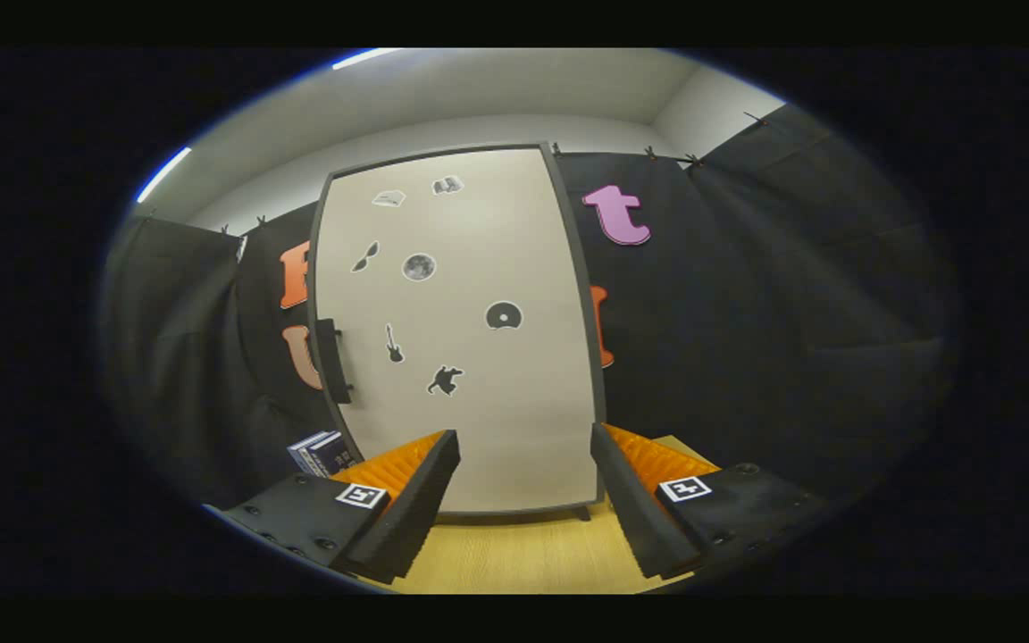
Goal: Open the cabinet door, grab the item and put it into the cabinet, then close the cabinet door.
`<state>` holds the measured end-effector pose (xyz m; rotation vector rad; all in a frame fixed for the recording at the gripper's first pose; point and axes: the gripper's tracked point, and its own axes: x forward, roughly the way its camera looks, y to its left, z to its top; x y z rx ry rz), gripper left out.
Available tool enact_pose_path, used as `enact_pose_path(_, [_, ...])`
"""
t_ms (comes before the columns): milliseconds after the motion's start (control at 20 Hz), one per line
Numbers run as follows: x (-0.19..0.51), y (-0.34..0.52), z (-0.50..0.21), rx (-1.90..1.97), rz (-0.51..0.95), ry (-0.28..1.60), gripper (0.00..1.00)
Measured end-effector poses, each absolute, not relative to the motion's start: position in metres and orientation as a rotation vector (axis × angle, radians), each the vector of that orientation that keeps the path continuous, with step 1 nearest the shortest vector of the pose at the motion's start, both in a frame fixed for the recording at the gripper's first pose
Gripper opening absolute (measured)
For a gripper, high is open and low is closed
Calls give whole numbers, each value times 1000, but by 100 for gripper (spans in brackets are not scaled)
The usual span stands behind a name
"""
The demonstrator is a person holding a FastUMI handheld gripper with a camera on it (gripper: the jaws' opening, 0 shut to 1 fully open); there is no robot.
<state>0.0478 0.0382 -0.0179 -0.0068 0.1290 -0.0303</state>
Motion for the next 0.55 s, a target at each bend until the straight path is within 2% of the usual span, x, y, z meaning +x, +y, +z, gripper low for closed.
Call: enact_pose_path(550, [-13,-47,0,21,-98,91,97])
